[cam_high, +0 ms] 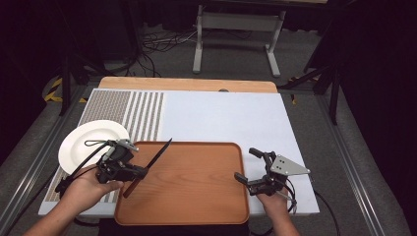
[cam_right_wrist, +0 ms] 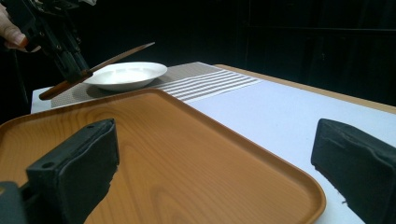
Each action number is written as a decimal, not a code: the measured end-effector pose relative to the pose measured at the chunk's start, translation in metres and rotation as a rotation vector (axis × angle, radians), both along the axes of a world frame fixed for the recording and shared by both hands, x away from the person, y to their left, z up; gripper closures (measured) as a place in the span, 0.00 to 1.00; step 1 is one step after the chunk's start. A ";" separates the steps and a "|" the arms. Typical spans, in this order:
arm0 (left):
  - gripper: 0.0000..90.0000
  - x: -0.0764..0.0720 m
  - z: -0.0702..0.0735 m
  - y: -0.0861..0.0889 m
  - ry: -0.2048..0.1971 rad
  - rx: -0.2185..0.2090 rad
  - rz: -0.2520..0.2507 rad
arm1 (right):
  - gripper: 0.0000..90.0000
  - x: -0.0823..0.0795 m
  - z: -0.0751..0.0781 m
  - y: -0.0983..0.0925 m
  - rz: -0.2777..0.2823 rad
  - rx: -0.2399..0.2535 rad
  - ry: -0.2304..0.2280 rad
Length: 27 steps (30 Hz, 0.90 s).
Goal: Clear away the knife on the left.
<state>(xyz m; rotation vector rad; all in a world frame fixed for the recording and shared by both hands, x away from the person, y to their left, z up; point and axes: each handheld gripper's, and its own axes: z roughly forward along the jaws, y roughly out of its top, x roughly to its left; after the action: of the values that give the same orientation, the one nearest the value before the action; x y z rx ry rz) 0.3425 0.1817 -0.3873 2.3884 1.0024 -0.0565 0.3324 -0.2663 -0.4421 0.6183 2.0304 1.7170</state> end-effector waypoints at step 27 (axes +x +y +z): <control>0.86 0.002 -0.022 -0.015 0.086 0.115 0.064 | 0.02 0.000 0.000 0.000 0.003 -0.001 0.000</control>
<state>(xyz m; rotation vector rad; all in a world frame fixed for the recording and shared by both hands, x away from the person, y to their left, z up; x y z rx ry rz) 0.3444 0.1662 -0.4094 2.4736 1.1501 -0.0810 0.3324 -0.2661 -0.4422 0.6150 2.0334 1.7174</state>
